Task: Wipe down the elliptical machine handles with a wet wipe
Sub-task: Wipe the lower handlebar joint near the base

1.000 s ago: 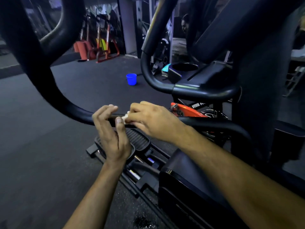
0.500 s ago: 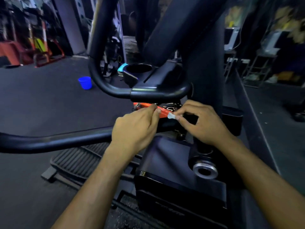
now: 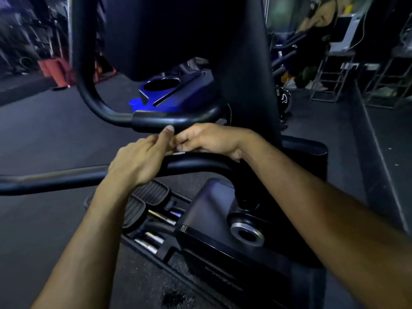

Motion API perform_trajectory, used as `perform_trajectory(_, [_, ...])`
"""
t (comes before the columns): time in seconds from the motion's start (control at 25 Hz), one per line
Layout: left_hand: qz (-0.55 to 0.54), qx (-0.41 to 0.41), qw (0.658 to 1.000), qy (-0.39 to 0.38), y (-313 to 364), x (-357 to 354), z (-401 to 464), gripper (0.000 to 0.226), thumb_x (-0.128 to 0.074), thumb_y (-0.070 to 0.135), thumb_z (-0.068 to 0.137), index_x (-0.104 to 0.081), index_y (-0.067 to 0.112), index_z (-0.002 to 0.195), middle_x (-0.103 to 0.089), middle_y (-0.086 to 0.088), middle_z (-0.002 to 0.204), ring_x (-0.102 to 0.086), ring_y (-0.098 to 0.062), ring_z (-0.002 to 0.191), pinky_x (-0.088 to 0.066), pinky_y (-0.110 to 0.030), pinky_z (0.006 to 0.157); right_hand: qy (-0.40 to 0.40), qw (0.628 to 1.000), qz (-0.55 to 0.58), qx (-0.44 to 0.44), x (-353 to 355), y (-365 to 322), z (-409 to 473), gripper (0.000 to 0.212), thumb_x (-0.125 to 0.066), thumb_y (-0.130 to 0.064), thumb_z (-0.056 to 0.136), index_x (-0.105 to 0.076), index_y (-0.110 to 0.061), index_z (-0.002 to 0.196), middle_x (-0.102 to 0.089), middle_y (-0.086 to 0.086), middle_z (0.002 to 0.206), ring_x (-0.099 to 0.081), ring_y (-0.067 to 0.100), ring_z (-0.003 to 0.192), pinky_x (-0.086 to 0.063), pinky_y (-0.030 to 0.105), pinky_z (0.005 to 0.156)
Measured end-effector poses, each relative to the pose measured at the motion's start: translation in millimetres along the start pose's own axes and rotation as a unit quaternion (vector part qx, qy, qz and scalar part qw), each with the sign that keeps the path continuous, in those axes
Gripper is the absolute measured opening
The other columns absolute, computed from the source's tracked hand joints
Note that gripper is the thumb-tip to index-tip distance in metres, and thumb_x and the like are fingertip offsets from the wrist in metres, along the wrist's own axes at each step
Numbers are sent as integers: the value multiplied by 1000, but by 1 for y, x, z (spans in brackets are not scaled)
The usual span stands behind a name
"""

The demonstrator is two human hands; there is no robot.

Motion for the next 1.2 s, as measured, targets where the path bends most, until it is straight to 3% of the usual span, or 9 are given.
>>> perform_trajectory(0.08, [10, 4, 1000, 14, 2, 0, -6, 86, -6, 79, 96, -58, 29, 143, -57, -20, 146, -52, -46, 133, -37, -47, 104, 29, 999, 1, 20, 4, 5, -11, 28, -52, 5, 97, -67, 6, 120, -69, 19, 125, -64, 18, 117, -41, 12, 94])
perform_trajectory(0.2, [40, -7, 999, 32, 10, -6, -12, 90, -1, 86, 90, -64, 38, 131, -67, -13, 135, -57, -43, 126, -38, -46, 96, 115, 991, 60, 44, 19, 34, -49, 18, -60, 2, 96, -73, -9, 103, -75, -7, 97, -64, -2, 93, -46, 9, 86])
perform_trajectory(0.32, [69, -31, 993, 87, 21, -13, -14, 99, 9, 89, 79, -65, 45, 127, -74, -4, 122, -63, -41, 118, -38, -44, 85, 173, 976, 118, 53, 29, 59, -91, 22, -64, 8, 91, -71, -13, 93, -74, -16, 78, -63, -8, 77, -48, 8, 75])
perform_trajectory(0.44, [75, -68, 989, 109, 40, -21, -14, 93, 10, 87, 81, -59, 51, 131, -75, -2, 119, -64, -42, 117, -44, -46, 89, 223, 966, 124, 35, 23, 88, -118, 20, -67, 8, 89, -71, -12, 92, -74, -11, 79, -64, -4, 74, -49, 11, 73])
perform_trajectory(0.6, [77, -74, 987, 123, 47, -25, -8, 88, 10, 85, 87, -60, 48, 125, -77, -2, 112, -66, -41, 111, -50, -49, 90, 211, 970, 118, -14, 9, 122, -141, 16, -66, 3, 93, -72, -12, 94, -73, -4, 87, -67, 5, 85, -49, 19, 81])
perform_trajectory(0.8, [61, -72, 985, 143, 42, -26, -12, 85, 8, 80, 93, -64, 44, 120, -78, 1, 106, -68, -38, 108, -51, -48, 87, 241, 962, 120, 33, 20, 81, -125, 16, -67, 4, 91, -73, -7, 102, -76, -2, 94, -69, 3, 88, -51, 15, 82])
perform_trajectory(1.0, [-90, -133, 982, 98, 30, -4, -24, 73, -10, 78, 94, -69, 41, 118, -75, 11, 107, -67, -29, 110, -50, -50, 94, 370, 929, 3, -8, -15, 93, -162, 21, -74, -4, 89, -74, -24, 92, -76, -16, 93, -71, -1, 91, -57, 22, 84])
perform_trajectory(1.12, [34, -104, 990, 84, 27, -9, -19, 86, -1, 82, 87, -69, 39, 117, -75, -4, 111, -66, -40, 110, -48, -47, 88, 425, 905, -5, -36, -29, 103, -167, 15, -72, -10, 91, -73, -25, 92, -75, -16, 94, -71, 2, 95, -58, 28, 86])
perform_trajectory(1.2, [120, -109, 979, 121, 35, -18, -21, 90, 4, 78, 89, -69, 32, 111, -74, -14, 102, -67, -46, 101, -46, -46, 80, 465, 886, 4, -2, -29, 87, -156, 16, -71, -9, 92, -75, -23, 98, -75, -15, 97, -71, 3, 98, -56, 25, 88])
Point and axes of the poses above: each hand's wrist, its own z-axis towards the middle knuckle, its own x-axis out of the back of the hand, y = z × x, the point moved 4 cm from there along z, towards the middle knuckle
